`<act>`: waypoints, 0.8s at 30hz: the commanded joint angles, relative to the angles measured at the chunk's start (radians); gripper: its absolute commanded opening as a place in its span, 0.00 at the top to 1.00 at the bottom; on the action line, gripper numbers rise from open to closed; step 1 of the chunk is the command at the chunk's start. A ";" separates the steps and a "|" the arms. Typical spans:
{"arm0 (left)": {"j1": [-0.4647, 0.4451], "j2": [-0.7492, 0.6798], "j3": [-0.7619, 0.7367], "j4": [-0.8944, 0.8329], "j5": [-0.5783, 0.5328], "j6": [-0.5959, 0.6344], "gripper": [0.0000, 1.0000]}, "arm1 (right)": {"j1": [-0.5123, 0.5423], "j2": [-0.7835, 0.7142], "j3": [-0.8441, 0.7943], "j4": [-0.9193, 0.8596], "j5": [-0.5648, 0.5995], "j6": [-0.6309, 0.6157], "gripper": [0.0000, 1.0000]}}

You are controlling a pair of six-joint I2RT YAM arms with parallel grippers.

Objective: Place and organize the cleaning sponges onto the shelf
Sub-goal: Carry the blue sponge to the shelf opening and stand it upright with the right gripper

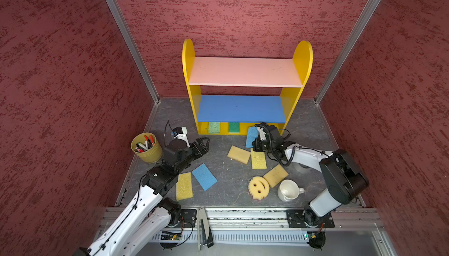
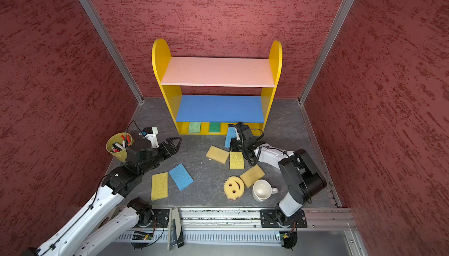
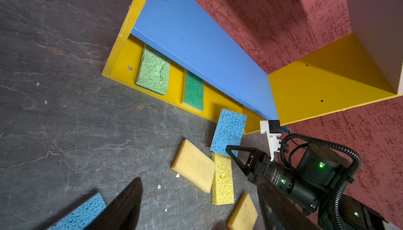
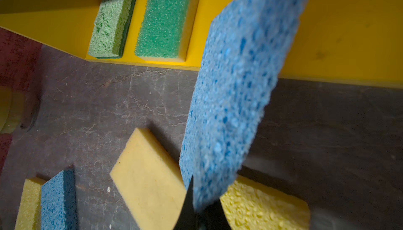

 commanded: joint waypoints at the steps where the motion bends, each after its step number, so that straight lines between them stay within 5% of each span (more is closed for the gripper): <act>1: 0.005 0.006 0.007 0.016 0.017 -0.006 0.18 | -0.013 0.018 0.026 0.047 0.070 -0.045 1.00; 9: 0.005 0.008 0.021 0.007 0.023 -0.015 0.18 | -0.016 0.109 0.085 0.040 0.152 -0.106 0.98; 19: 0.005 0.026 0.024 0.028 0.034 -0.032 0.18 | -0.016 0.108 0.086 0.039 0.287 -0.115 0.65; 24: 0.003 0.044 0.032 0.034 0.040 -0.035 0.18 | -0.017 0.079 0.075 0.032 0.301 -0.111 0.56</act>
